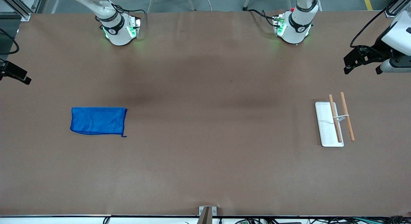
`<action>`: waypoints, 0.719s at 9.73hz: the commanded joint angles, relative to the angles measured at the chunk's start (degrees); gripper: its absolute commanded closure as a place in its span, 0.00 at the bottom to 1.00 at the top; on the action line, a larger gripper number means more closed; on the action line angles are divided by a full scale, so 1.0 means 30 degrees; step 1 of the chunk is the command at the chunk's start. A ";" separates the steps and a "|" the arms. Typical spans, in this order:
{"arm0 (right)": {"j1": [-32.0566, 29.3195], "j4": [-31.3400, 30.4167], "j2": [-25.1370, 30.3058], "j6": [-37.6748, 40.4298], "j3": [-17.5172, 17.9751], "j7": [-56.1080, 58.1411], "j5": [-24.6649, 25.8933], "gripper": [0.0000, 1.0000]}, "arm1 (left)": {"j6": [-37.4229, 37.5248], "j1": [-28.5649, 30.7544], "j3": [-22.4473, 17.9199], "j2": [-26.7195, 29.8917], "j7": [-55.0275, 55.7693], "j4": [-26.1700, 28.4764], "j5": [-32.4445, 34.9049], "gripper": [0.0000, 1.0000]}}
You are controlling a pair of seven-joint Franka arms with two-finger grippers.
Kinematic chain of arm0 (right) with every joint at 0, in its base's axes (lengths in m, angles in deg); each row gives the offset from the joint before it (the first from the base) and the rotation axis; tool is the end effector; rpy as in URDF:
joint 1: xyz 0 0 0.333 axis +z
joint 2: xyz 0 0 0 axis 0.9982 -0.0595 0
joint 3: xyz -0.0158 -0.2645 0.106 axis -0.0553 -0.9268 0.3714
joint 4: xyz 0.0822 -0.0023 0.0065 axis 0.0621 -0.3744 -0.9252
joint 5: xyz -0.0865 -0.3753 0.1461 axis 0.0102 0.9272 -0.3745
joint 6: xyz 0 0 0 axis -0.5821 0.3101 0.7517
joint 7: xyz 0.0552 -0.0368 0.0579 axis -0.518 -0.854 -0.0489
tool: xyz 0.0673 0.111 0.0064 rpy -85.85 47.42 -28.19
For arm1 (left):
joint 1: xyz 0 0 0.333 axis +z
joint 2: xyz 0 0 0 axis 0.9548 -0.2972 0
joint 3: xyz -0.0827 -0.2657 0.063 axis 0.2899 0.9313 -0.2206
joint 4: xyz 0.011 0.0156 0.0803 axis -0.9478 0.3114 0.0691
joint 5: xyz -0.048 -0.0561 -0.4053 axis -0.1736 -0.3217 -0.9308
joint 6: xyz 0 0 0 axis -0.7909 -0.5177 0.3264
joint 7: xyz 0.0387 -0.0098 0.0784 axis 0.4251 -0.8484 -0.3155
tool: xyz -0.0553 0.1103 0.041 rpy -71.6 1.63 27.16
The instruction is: Right arm passes towel to left arm to hang
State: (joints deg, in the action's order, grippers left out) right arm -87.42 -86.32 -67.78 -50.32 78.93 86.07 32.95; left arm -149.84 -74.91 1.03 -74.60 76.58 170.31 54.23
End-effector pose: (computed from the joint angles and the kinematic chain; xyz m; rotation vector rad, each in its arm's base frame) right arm 0.5666 -0.0724 0.5832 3.1150 -0.2641 0.0177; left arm 0.5575 -0.0681 0.6079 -3.1090 0.0607 -0.0974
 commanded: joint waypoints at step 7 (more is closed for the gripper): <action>-0.0046 -0.0510 0.0301 -0.0889 0.0056 0.0052 -0.0009 0.00 | 0.0113 -0.0087 0.0091 -0.0065 0.0302 0.0488 0.0365 0.00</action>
State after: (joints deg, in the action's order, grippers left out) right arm -87.42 -86.45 -67.78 -51.80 78.93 86.07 32.94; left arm -149.84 -74.93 1.07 -74.60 76.58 170.31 54.24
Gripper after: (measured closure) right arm 0.000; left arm 0.000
